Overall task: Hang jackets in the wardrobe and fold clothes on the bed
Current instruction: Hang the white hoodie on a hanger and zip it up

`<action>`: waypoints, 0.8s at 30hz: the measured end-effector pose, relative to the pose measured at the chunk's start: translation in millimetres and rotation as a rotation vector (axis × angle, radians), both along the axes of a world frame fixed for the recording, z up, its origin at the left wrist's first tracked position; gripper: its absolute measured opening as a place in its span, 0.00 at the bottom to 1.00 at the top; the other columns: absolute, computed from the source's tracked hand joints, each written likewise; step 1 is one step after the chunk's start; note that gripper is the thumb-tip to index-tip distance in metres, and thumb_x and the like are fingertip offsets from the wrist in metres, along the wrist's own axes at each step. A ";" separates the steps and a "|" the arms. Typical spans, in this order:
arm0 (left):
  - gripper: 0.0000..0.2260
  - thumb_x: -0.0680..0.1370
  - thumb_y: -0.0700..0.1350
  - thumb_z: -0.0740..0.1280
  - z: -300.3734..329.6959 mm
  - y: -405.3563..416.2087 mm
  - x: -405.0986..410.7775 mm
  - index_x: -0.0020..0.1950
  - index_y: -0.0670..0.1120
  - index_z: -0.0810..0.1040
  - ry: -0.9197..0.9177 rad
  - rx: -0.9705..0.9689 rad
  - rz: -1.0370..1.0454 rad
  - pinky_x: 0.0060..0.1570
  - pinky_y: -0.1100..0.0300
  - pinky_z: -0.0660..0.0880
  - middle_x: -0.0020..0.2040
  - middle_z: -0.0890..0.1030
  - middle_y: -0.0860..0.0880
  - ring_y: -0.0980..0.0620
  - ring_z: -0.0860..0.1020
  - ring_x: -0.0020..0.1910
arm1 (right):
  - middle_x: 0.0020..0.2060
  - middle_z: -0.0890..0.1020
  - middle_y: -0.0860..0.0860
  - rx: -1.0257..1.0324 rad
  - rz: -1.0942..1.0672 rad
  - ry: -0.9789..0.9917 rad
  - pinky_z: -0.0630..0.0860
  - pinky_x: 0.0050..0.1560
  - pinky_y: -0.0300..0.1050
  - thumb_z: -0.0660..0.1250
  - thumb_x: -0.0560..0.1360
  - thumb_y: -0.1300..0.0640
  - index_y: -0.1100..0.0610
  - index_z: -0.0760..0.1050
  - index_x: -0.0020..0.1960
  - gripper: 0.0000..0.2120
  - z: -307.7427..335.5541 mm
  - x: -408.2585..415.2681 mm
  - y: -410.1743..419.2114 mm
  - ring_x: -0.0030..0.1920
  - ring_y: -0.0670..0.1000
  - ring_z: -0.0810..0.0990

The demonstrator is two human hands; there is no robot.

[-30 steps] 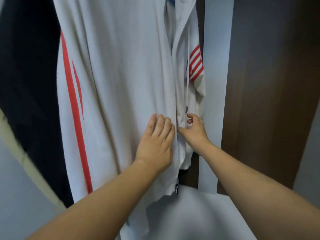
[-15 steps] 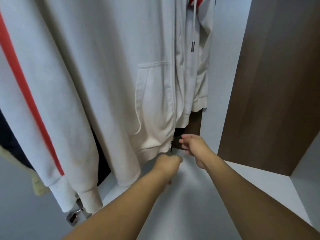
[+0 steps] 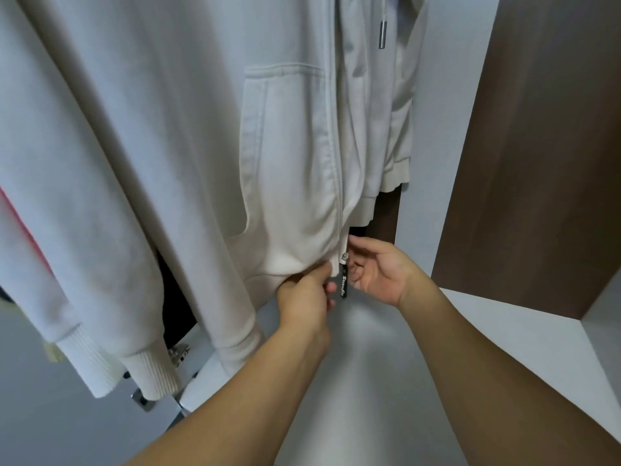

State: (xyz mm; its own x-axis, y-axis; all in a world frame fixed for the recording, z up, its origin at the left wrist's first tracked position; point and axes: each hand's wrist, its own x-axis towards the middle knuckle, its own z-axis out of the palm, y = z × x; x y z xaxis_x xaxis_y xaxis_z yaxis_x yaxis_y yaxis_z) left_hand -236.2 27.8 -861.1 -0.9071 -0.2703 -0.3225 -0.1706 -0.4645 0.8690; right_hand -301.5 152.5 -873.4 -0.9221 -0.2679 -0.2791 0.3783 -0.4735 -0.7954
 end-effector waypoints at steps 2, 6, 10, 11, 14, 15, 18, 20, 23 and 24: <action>0.03 0.76 0.38 0.69 0.2 -4.5 8.2 0.46 0.45 0.78 -0.007 0.020 -0.038 0.24 0.64 0.67 0.28 0.78 0.53 0.58 0.72 0.24 | 0.36 0.77 0.49 0.054 0.059 0.031 0.64 0.32 0.36 0.70 0.69 0.55 0.56 0.78 0.47 0.09 2.3 9.2 3.1 0.33 0.45 0.71; 0.04 0.77 0.40 0.67 8.1 -15.6 27.7 0.42 0.46 0.76 -0.083 0.078 -0.181 0.24 0.66 0.68 0.26 0.75 0.52 0.58 0.72 0.24 | 0.35 0.77 0.48 0.102 0.135 0.148 0.63 0.33 0.37 0.69 0.69 0.56 0.55 0.79 0.48 0.08 12.6 26.5 6.0 0.33 0.45 0.70; 0.04 0.76 0.38 0.65 15.9 -29.0 49.3 0.41 0.44 0.74 -0.088 0.166 -0.176 0.29 0.62 0.71 0.25 0.74 0.50 0.55 0.73 0.26 | 0.34 0.78 0.49 0.200 0.105 0.247 0.64 0.33 0.38 0.71 0.70 0.61 0.55 0.78 0.42 0.03 16.2 45.4 5.3 0.33 0.45 0.71; 0.05 0.75 0.37 0.64 17.4 -32.6 54.6 0.40 0.44 0.73 -0.092 0.193 -0.180 0.29 0.62 0.71 0.25 0.73 0.49 0.54 0.72 0.26 | 0.35 0.81 0.48 0.270 0.070 0.275 0.65 0.34 0.38 0.71 0.72 0.62 0.54 0.79 0.44 0.04 15.9 51.1 5.5 0.33 0.44 0.74; 0.08 0.75 0.34 0.65 22.0 -43.7 69.6 0.38 0.44 0.72 -0.068 0.265 -0.257 0.26 0.63 0.70 0.30 0.72 0.47 0.54 0.71 0.27 | 0.39 0.84 0.42 0.538 -0.041 0.361 0.70 0.35 0.35 0.70 0.75 0.61 0.51 0.79 0.50 0.07 15.0 68.1 5.0 0.36 0.39 0.79; 0.08 0.74 0.33 0.66 22.9 -47.2 72.7 0.38 0.44 0.72 -0.044 0.281 -0.298 0.25 0.64 0.69 0.32 0.73 0.48 0.54 0.71 0.27 | 0.37 0.84 0.41 0.639 -0.071 0.392 0.70 0.35 0.34 0.69 0.75 0.61 0.50 0.79 0.49 0.06 15.5 71.1 5.7 0.35 0.39 0.79; 0.10 0.71 0.33 0.69 26.6 -58.1 81.8 0.41 0.46 0.70 0.030 0.330 -0.418 0.27 0.65 0.70 0.36 0.74 0.48 0.55 0.71 0.29 | 0.39 0.86 0.50 0.916 -0.097 0.366 0.71 0.40 0.41 0.61 0.75 0.59 0.55 0.79 0.42 0.08 23.6 80.2 9.6 0.38 0.48 0.78; 0.10 0.70 0.34 0.69 30.0 -62.8 86.4 0.40 0.45 0.71 0.060 0.338 -0.512 0.28 0.65 0.72 0.35 0.74 0.48 0.55 0.73 0.30 | 0.38 0.86 0.53 0.883 -0.026 0.270 0.70 0.37 0.42 0.56 0.76 0.59 0.55 0.74 0.48 0.08 31.2 87.8 12.2 0.35 0.50 0.79; 0.05 0.71 0.35 0.69 38.7 -61.9 89.4 0.43 0.43 0.76 0.070 0.243 -0.646 0.31 0.64 0.77 0.35 0.78 0.47 0.56 0.76 0.29 | 0.32 0.84 0.53 0.645 0.064 0.045 0.68 0.32 0.40 0.59 0.80 0.57 0.56 0.70 0.55 0.06 38.6 105.7 13.2 0.26 0.48 0.73; 0.03 0.73 0.35 0.69 43.6 -59.5 90.1 0.43 0.42 0.79 0.070 0.188 -0.667 0.32 0.64 0.78 0.36 0.79 0.47 0.56 0.76 0.29 | 0.29 0.80 0.51 0.556 0.090 -0.039 0.66 0.32 0.40 0.60 0.80 0.55 0.57 0.73 0.56 0.08 40.8 112.5 13.6 0.26 0.47 0.69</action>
